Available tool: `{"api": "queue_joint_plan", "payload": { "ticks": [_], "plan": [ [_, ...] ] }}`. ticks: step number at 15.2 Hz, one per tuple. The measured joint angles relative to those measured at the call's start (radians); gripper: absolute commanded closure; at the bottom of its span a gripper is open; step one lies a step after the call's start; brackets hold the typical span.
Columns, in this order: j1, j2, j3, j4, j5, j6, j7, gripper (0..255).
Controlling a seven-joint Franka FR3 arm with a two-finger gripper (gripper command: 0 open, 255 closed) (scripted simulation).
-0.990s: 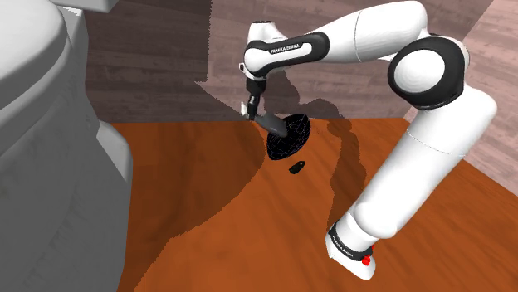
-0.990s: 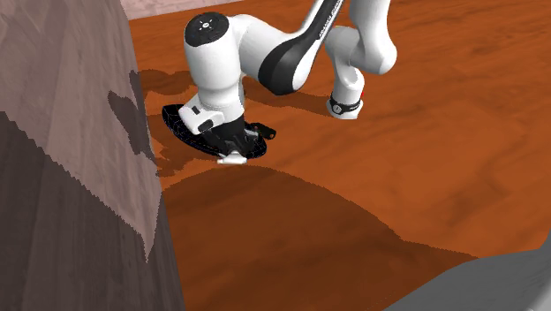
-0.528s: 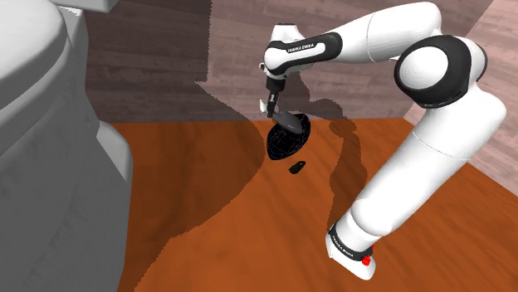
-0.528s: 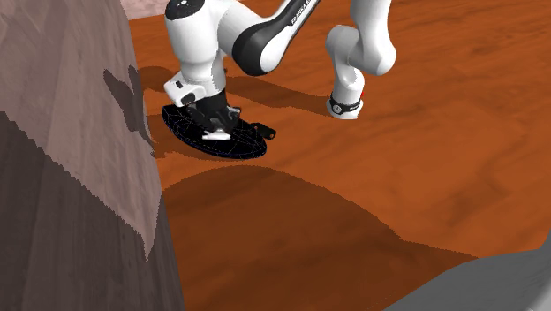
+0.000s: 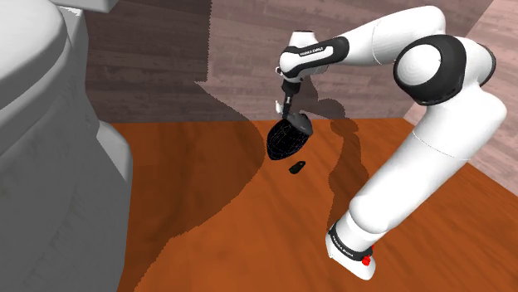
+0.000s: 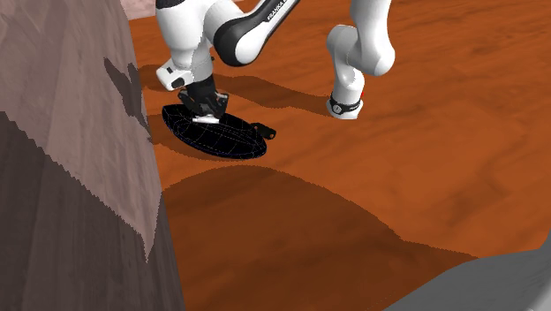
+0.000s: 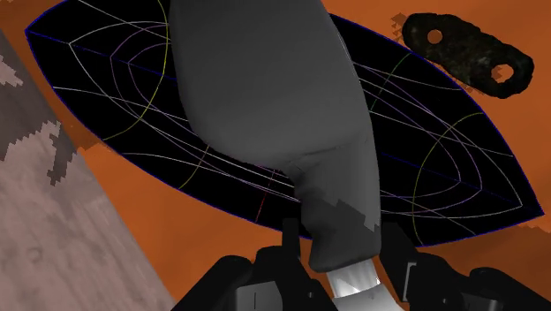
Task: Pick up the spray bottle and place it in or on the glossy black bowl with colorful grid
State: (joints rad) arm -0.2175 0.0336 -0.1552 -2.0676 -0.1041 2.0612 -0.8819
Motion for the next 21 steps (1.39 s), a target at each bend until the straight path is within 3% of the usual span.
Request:
{"api": "queue_joint_plan", "payload": {
  "ticks": [12,19,20,21],
  "plan": [
    [-0.006,0.079,-0.004,-0.071,0.005,0.150,-0.001,255],
    [-0.007,0.085,-0.004,-0.078,0.005,0.164,0.000,255],
    [-0.007,0.086,-0.004,-0.078,0.005,0.164,0.000,0],
    [-0.007,0.086,-0.004,-0.078,0.005,0.164,0.000,0]
  ]
}}
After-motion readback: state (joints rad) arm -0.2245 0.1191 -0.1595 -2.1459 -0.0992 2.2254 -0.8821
